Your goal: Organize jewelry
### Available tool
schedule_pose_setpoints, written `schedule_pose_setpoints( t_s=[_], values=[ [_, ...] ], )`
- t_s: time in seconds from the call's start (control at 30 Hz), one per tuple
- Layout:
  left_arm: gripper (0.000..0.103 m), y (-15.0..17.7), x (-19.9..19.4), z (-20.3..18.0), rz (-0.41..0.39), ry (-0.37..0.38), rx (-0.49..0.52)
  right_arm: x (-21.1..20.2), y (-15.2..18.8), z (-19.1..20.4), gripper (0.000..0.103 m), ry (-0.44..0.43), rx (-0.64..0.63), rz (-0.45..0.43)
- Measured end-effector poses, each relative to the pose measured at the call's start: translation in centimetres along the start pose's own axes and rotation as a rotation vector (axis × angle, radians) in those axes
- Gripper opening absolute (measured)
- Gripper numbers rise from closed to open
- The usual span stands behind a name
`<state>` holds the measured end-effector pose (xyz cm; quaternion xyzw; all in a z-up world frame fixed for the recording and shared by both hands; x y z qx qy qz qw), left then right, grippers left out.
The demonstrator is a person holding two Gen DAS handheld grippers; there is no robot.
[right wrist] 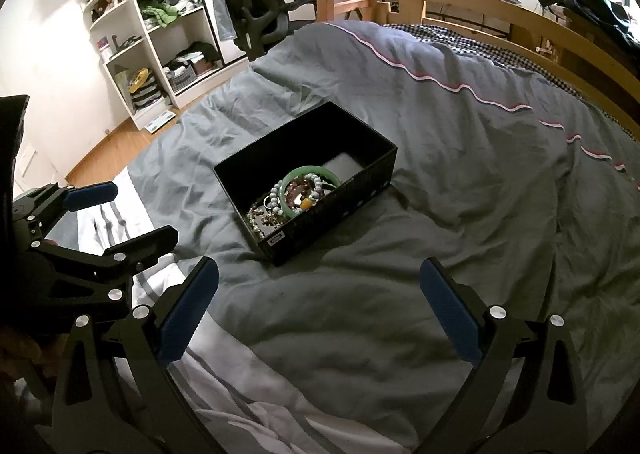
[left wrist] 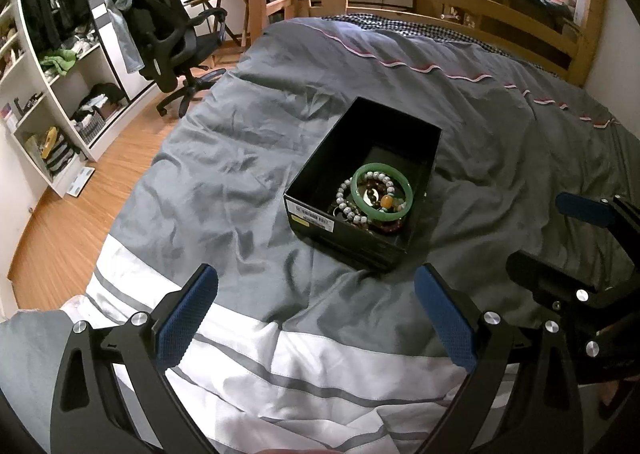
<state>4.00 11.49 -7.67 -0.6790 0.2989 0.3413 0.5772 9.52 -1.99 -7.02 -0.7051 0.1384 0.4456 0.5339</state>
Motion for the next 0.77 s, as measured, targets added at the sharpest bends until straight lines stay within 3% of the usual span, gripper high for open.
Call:
schedule_pose_setpoints(
  t_s=[0.77],
  values=[
    [0.097, 0.25, 0.28, 0.13, 0.013, 0.005, -0.016, 0.16, 0.37, 0.46, 0.099, -0.008, -0.009, 0.004]
  ],
)
Point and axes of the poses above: each gripper's, at about its wrist camera, not at the fingertips, and x roughly the way its jaws point, z to its left, y to its underside, the point moved 8 cm from there along x, roughly the way its jaws point, and after that the axes turned 12 degrees about y, right-handed, at the moved point
